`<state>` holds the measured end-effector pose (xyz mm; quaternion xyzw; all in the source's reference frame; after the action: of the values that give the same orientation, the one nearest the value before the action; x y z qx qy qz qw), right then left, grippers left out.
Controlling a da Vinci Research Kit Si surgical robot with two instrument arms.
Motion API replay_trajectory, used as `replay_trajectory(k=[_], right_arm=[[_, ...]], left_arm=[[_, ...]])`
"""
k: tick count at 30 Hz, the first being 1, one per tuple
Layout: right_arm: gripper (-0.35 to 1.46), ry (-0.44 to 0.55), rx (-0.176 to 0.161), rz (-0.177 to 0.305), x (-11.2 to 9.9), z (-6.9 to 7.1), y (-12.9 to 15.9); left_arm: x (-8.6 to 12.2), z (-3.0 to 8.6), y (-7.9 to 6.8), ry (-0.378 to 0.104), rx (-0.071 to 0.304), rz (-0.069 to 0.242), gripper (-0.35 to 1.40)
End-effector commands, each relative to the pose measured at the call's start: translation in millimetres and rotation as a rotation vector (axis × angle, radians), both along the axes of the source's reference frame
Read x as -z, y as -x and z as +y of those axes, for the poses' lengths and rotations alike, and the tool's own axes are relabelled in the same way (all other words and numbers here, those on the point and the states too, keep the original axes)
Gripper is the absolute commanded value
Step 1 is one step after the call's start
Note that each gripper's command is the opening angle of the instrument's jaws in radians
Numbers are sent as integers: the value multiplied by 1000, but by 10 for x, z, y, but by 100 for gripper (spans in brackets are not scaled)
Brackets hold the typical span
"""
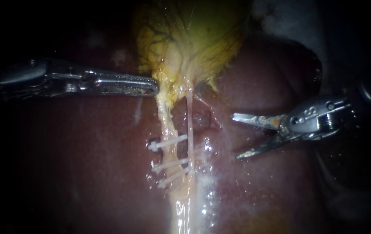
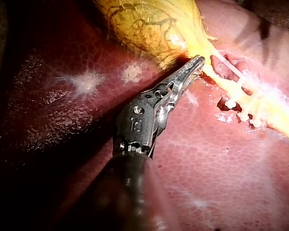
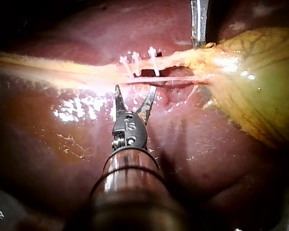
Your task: Go to the cutting position left tube
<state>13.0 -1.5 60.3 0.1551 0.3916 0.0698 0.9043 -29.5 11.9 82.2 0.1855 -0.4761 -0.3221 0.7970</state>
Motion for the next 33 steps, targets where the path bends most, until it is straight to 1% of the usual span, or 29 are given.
replay_trajectory(k=[1, 4, 6, 7, 9, 12, 13, 15, 17, 20, 23, 31, 33], right_arm=[[127, 0, 0, 0, 0, 0, 0], [127, 0, 0, 0, 0, 0, 0], [127, 0, 0, 0, 0, 0, 0], [127, 0, 0, 0, 0, 0, 0], [127, 0, 0, 0, 0, 0, 0], [127, 0, 0, 0, 0, 0, 0], [127, 0, 0, 0, 0, 0, 0], [127, 0, 0, 0, 0, 0, 0], [127, 0, 0, 0, 0, 0, 0], [127, 0, 0, 0, -1, 1, 0], [127, 0, 0, 0, -1, 1, 0], [127, 2, -2, -2, -1, 1, -1], [127, -4, 2, 3, -1, 2, -2]], left_arm=[[0, 0, 0, 0, 0, 0, -35], [3, 1, -2, -1, -1, -1, -35], [8, 4, -5, -5, -3, -3, -35], [12, 7, -8, -8, -5, -5, -35], [21, 11, -13, -8, 2, 0, -35], [38, 20, -26, -16, 18, 9, -35], [44, 23, -30, -10, 22, 10, -35], [57, 31, -41, 1, 33, 0, -35], [68, 38, -49, 15, 54, -13, -35], [77, 49, -58, 35, 67, -17, -35], [82, 56, -62, 42, 87, -33, -35], [89, 53, -60, 53, 93, -35, -35], [91, 52, -59, 53, 95, -34, -35]])
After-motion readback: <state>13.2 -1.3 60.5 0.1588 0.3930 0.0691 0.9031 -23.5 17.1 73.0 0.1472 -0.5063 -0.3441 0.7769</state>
